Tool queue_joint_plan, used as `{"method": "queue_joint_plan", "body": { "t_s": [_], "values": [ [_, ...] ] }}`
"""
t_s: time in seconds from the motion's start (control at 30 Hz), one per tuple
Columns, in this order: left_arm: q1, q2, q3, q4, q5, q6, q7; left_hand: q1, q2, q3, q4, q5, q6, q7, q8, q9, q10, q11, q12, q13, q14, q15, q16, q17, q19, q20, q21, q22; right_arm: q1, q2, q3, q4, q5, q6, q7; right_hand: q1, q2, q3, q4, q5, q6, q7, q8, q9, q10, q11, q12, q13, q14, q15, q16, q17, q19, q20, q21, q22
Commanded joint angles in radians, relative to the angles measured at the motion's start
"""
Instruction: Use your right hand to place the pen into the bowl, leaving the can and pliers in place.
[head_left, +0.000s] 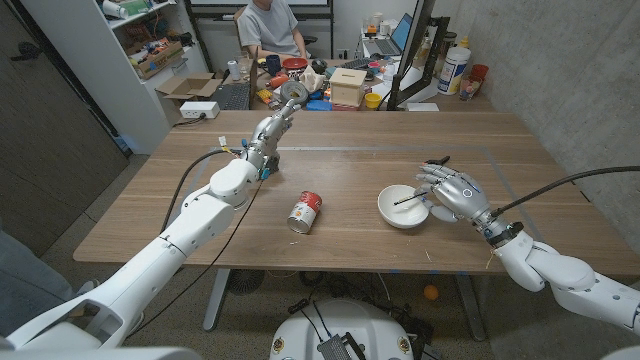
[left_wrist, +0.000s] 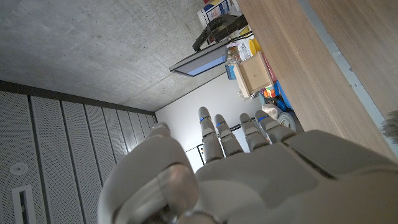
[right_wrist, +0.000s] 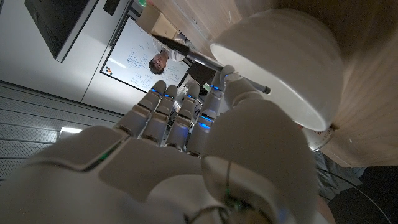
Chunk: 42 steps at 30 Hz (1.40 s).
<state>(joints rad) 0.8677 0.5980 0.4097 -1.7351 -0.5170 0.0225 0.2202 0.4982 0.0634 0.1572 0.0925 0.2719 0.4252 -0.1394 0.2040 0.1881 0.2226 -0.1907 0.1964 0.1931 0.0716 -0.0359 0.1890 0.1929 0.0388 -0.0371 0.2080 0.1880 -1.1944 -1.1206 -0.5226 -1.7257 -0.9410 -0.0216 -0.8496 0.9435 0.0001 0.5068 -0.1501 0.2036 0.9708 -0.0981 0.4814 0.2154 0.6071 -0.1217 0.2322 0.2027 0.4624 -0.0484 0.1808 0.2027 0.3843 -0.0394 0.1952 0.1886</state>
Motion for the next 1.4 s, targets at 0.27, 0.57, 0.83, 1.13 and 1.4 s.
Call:
{"method": "queue_joint_plan", "body": {
  "t_s": [0.27,0.57,0.83,1.13,1.4],
  "values": [
    [0.007,-0.002,-0.006,0.006,-0.006,-0.010,0.001,0.009,0.002,0.005,-0.001,0.003,0.009,0.001,0.005,0.005,0.009,0.000,0.006,0.003,0.011,-0.122,0.004,0.002,0.011,-0.045,0.006,0.004,0.006,0.000,-0.028,-0.030,-0.010,-0.035,0.010,-0.004,0.000,0.006,0.006,0.002,0.060,-0.057,0.069,0.096,-0.007,-0.005,-0.002,0.007,-0.009,-0.027,0.008,0.005,-0.028,0.009,-0.006,0.006],
    [0.007,-0.005,-0.008,0.020,-0.010,-0.023,-0.006,0.009,0.002,0.005,-0.001,0.003,0.009,0.001,0.005,0.005,0.009,0.000,0.006,0.003,0.011,-0.122,0.004,0.002,0.011,-0.045,0.006,0.004,-0.024,0.017,-0.025,-0.064,0.010,-0.079,0.030,-0.018,-0.002,0.005,0.013,0.000,-0.050,-0.091,0.027,0.078,-0.040,0.009,-0.008,0.014,-0.025,-0.014,0.009,0.008,-0.046,0.016,0.002,0.007],
    [0.002,-0.009,-0.005,0.029,-0.011,-0.028,-0.012,0.009,0.002,0.005,-0.001,0.003,0.009,0.001,0.005,0.005,0.009,0.000,0.006,0.003,0.011,-0.122,0.004,0.002,0.011,-0.045,0.006,0.004,-0.042,0.028,-0.021,-0.080,0.028,-0.101,0.042,-0.034,-0.010,0.006,0.015,0.005,-0.232,-0.106,-0.051,0.054,-0.107,0.029,-0.019,0.020,-0.069,0.010,0.005,0.007,-0.080,0.029,0.004,0.007],
    [0.004,-0.016,-0.002,0.026,-0.006,-0.034,-0.003,0.009,0.002,0.005,-0.001,0.003,0.009,0.001,0.005,0.005,0.009,0.000,0.006,0.003,0.011,-0.122,0.004,0.002,0.011,-0.045,0.006,0.004,-0.067,0.039,0.000,-0.095,0.051,-0.135,0.020,-0.060,-0.017,0.011,0.018,0.009,-0.488,-0.074,-0.172,0.024,-0.200,0.065,-0.027,0.020,-0.130,0.039,0.006,0.005,-0.117,0.054,0.009,0.008],
    [0.009,-0.028,0.008,0.010,0.010,-0.031,0.021,0.009,0.002,0.005,-0.001,0.003,0.009,0.001,0.005,0.005,0.009,0.000,0.006,0.003,0.011,-0.122,0.004,0.002,0.011,-0.045,0.006,0.004,-0.124,0.064,0.075,-0.132,0.142,-0.173,-0.056,-0.076,-0.010,0.011,0.028,0.008,-0.519,-0.052,-0.188,0.020,-0.205,0.088,-0.022,0.019,-0.129,0.046,0.010,0.006,-0.116,0.058,0.013,0.008]
  ]
}}
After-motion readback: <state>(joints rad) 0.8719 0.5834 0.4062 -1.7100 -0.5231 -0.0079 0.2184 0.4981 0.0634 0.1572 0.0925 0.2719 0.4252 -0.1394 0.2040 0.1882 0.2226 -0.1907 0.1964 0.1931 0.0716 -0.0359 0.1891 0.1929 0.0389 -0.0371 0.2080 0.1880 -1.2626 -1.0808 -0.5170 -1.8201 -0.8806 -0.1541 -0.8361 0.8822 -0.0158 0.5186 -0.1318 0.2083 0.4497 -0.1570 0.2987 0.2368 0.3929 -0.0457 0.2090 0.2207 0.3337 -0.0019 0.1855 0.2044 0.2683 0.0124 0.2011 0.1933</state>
